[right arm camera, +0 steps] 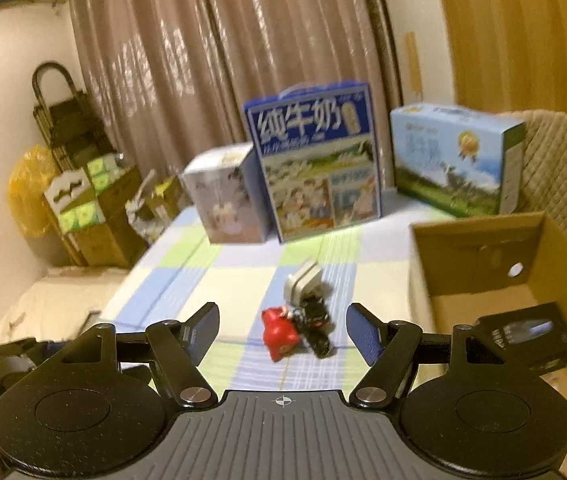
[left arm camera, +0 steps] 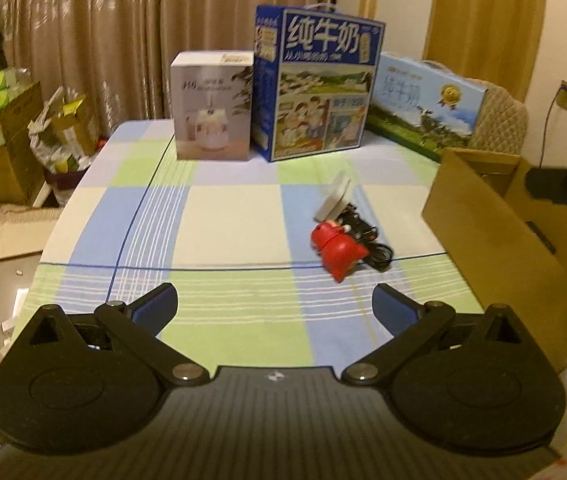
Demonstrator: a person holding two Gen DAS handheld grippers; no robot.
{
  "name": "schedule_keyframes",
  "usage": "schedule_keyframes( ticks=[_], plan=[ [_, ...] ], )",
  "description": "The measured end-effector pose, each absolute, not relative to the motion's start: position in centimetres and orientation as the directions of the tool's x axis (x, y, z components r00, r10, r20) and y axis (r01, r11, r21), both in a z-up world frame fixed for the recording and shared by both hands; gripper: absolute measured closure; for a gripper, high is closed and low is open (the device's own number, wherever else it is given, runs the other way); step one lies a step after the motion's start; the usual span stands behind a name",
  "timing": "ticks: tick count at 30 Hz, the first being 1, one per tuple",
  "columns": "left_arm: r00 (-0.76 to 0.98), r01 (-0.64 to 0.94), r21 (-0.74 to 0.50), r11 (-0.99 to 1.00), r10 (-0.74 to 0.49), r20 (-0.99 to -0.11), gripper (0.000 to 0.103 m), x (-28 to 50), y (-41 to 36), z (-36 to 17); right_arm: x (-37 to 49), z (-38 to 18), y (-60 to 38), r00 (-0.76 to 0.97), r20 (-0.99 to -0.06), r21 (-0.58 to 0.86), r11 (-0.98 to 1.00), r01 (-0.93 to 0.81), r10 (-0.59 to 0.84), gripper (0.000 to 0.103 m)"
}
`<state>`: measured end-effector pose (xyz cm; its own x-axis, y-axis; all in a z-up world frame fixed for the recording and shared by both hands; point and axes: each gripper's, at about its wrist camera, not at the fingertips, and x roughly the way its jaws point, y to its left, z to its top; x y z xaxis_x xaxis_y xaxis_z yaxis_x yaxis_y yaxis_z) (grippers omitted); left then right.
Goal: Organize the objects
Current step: 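Withdraw both tools from the cardboard box back over the table, then grasp the black cable with the right tool while the left tool grasps the red Doraemon figure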
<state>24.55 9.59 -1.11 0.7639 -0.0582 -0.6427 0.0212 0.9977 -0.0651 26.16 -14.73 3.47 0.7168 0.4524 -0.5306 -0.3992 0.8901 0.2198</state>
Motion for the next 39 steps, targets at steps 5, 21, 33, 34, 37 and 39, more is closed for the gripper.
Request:
schedule_keyframes(
  ticks=[5,21,33,34,37,39],
  plan=[
    [0.751,0.008,-0.095,0.995,-0.069,-0.657,0.001,26.3,10.3,-2.5,28.0,0.6,-13.0,0.691,-0.569,0.201,0.890,-0.408,0.445,0.035],
    [0.716,-0.036,-0.065,0.997,-0.020,-0.698,0.001,31.9,13.3,-4.8,35.7,-7.5,-9.4,0.641,-0.662,0.092,0.890,-0.446,0.389,0.039],
    [0.693,-0.038,-0.092,0.995,-0.040,-0.720,0.001,34.0,14.2,-6.2,40.1,-11.1,-8.9,0.632,-0.691,0.068,0.902,-0.426,0.350,0.057],
    [0.692,-0.039,-0.095,0.995,-0.042,-0.720,0.001,34.1,14.3,-6.2,40.3,-11.1,-9.0,0.631,-0.691,0.071,0.902,-0.426,0.352,0.059],
    [0.692,-0.041,-0.110,0.993,-0.051,-0.720,0.001,34.3,14.5,-6.4,40.6,-11.1,-9.2,0.633,-0.691,0.082,0.908,-0.412,0.349,0.063],
    [0.692,-0.040,-0.116,0.992,-0.056,-0.720,0.001,34.4,14.5,-6.5,40.8,-11.2,-9.4,0.630,-0.702,0.078,0.916,-0.394,0.331,0.065]
  ],
)
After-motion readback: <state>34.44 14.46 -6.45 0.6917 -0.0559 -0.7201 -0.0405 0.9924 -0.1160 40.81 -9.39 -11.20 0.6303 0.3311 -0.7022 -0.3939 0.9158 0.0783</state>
